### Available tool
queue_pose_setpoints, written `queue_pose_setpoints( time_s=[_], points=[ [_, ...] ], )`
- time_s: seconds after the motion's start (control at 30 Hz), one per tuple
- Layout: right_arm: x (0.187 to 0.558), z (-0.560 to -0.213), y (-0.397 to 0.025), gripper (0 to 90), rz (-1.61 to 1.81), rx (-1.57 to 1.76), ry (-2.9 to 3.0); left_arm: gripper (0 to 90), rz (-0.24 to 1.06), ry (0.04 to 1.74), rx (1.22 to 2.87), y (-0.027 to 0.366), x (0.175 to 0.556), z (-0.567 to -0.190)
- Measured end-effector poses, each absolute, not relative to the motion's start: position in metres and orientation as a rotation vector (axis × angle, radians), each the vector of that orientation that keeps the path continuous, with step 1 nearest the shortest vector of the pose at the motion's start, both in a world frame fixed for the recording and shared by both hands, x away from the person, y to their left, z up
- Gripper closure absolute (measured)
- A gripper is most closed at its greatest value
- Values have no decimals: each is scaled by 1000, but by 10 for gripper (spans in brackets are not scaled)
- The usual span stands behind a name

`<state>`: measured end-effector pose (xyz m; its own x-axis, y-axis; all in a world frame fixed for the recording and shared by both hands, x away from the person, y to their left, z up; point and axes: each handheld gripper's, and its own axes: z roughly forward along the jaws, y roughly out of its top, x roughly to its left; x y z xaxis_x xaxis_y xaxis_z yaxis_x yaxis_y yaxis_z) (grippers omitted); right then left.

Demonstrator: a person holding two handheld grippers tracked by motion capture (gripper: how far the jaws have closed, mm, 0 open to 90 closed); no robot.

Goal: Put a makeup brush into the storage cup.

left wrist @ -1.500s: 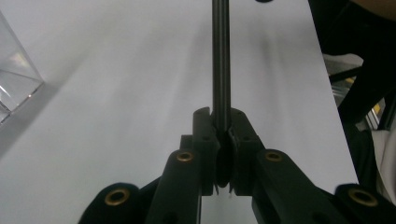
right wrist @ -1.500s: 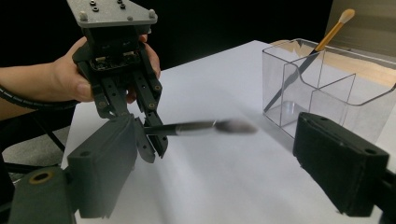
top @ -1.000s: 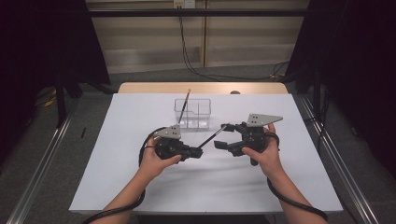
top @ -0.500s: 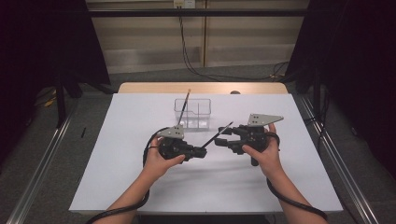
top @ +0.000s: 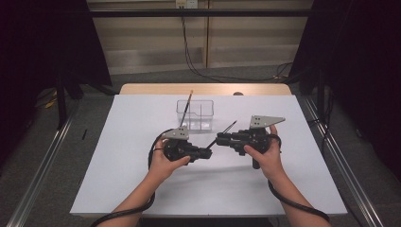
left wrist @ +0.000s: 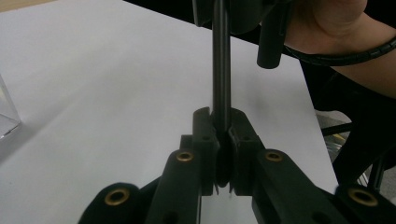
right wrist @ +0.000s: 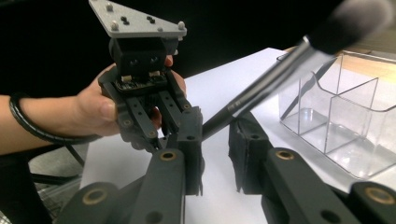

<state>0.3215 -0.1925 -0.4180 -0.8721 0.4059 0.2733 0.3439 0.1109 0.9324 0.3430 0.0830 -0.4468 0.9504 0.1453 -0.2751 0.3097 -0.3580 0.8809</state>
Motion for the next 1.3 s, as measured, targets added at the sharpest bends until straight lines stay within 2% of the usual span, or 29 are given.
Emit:
queue_pose_setpoints(
  time_s=[1.13, 1.3],
  points=[
    [324, -419, -186, 844, 2035, 815, 2321, 833, -248, 340, 1921, 57, 340, -457],
    [325, -419, -188, 846, 2049, 815, 2312, 782, -253, 341, 1901, 60, 341, -457]
  ],
)
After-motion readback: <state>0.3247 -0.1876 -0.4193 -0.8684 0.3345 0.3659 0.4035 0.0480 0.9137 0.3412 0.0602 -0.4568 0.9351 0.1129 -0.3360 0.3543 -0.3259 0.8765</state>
